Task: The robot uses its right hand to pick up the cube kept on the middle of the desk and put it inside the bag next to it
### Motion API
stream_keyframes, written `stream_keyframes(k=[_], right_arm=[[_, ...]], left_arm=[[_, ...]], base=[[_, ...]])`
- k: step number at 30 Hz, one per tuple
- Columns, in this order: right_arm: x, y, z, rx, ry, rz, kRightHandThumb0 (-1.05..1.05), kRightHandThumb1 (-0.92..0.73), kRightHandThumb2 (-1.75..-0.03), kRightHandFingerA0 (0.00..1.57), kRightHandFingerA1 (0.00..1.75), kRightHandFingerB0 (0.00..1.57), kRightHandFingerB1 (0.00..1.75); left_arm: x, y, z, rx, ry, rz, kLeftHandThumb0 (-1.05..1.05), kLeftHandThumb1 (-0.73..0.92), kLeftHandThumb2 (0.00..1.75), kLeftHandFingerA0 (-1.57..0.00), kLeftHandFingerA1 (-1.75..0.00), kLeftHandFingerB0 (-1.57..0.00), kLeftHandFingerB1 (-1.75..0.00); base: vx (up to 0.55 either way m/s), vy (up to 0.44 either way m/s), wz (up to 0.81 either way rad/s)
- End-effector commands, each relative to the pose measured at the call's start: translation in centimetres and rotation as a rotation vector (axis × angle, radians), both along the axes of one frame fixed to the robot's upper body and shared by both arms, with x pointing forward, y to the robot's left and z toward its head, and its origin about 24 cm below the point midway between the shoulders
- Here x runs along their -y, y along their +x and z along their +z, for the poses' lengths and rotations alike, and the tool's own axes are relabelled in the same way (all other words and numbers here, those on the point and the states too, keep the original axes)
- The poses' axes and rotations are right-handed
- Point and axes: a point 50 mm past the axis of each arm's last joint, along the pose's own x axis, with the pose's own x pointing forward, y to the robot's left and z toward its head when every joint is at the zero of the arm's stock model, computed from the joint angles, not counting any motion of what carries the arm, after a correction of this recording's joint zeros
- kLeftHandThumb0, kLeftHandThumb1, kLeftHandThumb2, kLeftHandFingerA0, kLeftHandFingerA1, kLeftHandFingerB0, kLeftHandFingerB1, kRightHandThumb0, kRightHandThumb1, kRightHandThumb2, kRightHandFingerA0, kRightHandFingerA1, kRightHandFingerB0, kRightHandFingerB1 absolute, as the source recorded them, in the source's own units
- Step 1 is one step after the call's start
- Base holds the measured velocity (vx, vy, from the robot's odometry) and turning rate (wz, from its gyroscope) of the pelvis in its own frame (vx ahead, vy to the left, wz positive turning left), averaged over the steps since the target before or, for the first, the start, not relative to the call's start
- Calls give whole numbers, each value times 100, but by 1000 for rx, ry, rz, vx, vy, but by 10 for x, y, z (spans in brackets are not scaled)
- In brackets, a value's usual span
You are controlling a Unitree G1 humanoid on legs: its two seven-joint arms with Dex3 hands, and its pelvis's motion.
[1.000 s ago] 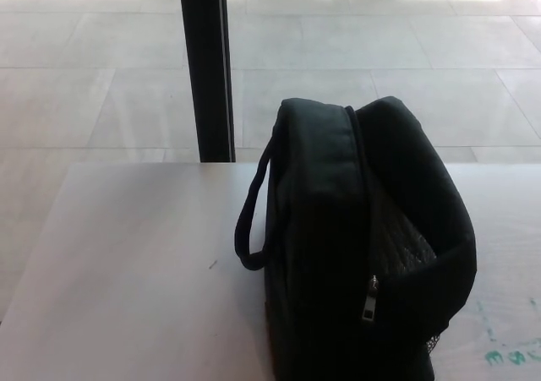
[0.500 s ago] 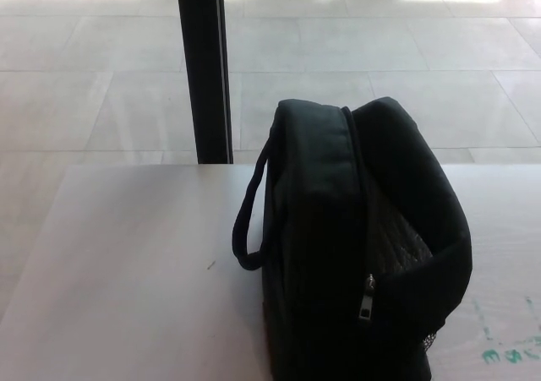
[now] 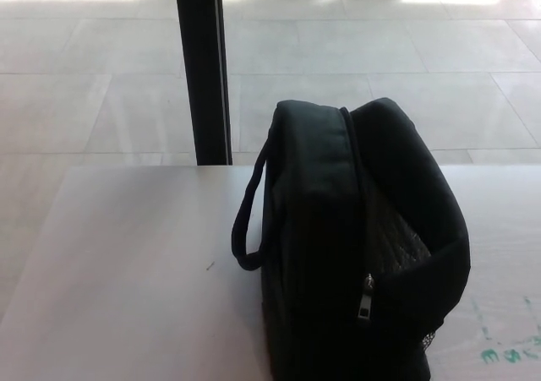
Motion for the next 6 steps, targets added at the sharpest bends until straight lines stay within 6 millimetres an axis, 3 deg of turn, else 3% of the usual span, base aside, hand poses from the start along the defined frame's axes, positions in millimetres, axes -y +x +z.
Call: stream_keyframes(k=[1, 4, 5, 6], right_arm=[[-9, -14, -37, 31, 168, -109, -66, -62, -98, 0, 31, 0, 24], [-14, -11, -53, 15, 259, -103, -62, -58, -95, 0, 33, 1, 24], [-14, -11, -55, 9, 270, -97, -65, -60, -95, 0, 29, 0, 21], [-14, -11, -55, 9, 270, -97, -65, -60, -95, 0, 29, 0, 21]], left_arm=[[-4, -6, -2, -22, -16, 48, -58, 53, 92, -32, -62, -19, -51], [-5, -4, 0, -23, 16, 19, -61, 54, 92, -31, -60, -19, -50], [-5, -4, 0, -23, 13, 21, -56, 73, 61, -31, -53, -28, -41], [-5, -4, 0, -23, 13, 21, -56, 73, 61, -31, -53, -28, -41]], base=[[0, 0, 0], [0, 0, 0], [0, 0, 0], [0, 0, 0]])
